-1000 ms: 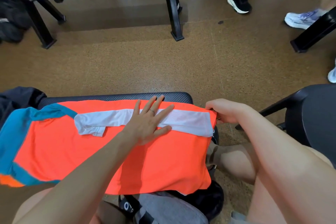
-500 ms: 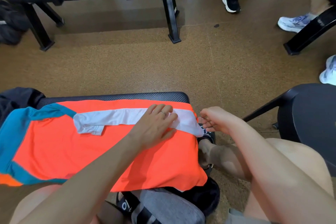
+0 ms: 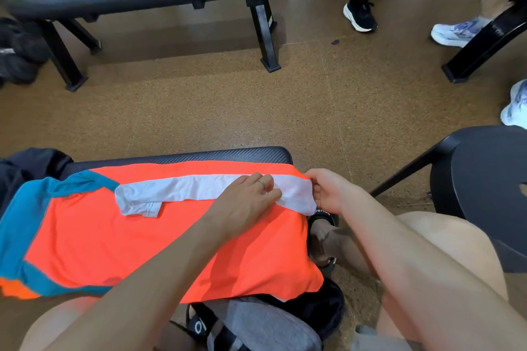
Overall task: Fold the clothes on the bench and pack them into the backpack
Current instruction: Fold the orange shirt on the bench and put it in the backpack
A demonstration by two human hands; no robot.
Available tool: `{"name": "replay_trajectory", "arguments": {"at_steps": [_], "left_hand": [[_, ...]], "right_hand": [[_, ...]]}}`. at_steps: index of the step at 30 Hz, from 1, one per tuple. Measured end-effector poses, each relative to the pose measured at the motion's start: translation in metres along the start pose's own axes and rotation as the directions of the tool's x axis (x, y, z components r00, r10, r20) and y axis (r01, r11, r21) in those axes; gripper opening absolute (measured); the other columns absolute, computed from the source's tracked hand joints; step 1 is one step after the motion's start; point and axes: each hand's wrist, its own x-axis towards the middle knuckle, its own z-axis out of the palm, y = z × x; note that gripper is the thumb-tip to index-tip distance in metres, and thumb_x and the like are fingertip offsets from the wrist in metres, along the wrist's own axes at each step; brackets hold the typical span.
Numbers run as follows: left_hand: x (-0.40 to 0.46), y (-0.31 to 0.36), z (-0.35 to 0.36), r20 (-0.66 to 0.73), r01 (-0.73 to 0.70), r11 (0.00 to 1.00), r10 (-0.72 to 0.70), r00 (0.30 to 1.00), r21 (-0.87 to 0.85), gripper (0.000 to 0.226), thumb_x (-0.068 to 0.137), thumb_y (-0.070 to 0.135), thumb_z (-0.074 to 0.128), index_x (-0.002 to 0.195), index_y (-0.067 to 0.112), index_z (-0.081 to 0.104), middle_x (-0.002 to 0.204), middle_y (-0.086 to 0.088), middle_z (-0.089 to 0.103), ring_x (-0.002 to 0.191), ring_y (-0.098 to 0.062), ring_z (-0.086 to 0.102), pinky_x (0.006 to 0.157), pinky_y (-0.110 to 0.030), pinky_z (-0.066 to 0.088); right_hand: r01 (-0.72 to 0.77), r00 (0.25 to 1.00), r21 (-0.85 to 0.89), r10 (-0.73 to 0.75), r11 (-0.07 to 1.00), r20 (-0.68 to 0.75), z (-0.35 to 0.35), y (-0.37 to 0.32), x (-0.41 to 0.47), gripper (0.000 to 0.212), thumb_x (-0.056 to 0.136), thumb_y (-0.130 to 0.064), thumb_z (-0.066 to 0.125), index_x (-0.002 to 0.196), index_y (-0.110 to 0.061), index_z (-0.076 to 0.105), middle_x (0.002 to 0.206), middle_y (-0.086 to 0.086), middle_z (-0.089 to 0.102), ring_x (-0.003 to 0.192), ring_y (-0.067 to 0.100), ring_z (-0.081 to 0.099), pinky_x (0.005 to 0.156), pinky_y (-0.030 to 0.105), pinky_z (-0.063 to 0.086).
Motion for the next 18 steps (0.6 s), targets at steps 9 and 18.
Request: {"name": "replay_trajectory", "arguments": {"at_steps": [9,18], "left_hand": [[0.000,0.000,0.003,-0.025,-0.028,0.999,0.028,0.999,0.017,0.010,0.090,0.019,0.064,0.093,0.020,0.055,0.097,-0.004,0.057,0.080,-0.025,0.054,0.071,-0.037,0.046],[0.001,0.002,0.005,-0.057,-0.014,1.000,0.014,0.998,0.009,0.004,0.090,0.017,0.063,0.093,0.018,0.060,0.095,-0.005,0.059,0.078,-0.026,0.055,0.069,-0.037,0.047]], "right_hand": [[0.078,0.981,0.105,-0.057,0.991,-0.187,0.006,0.001,0.006,0.022,0.076,-0.006,0.049,0.061,-0.018,0.041,0.059,0.004,0.037,0.053,0.019,0.034,0.054,0.029,0.028],[0.106,0.965,0.060,-0.088,0.993,-0.247,0.005,-0.003,0.014,0.020,0.085,-0.004,0.060,0.066,-0.009,0.060,0.060,0.008,0.053,0.057,0.022,0.050,0.060,0.035,0.042]]}}
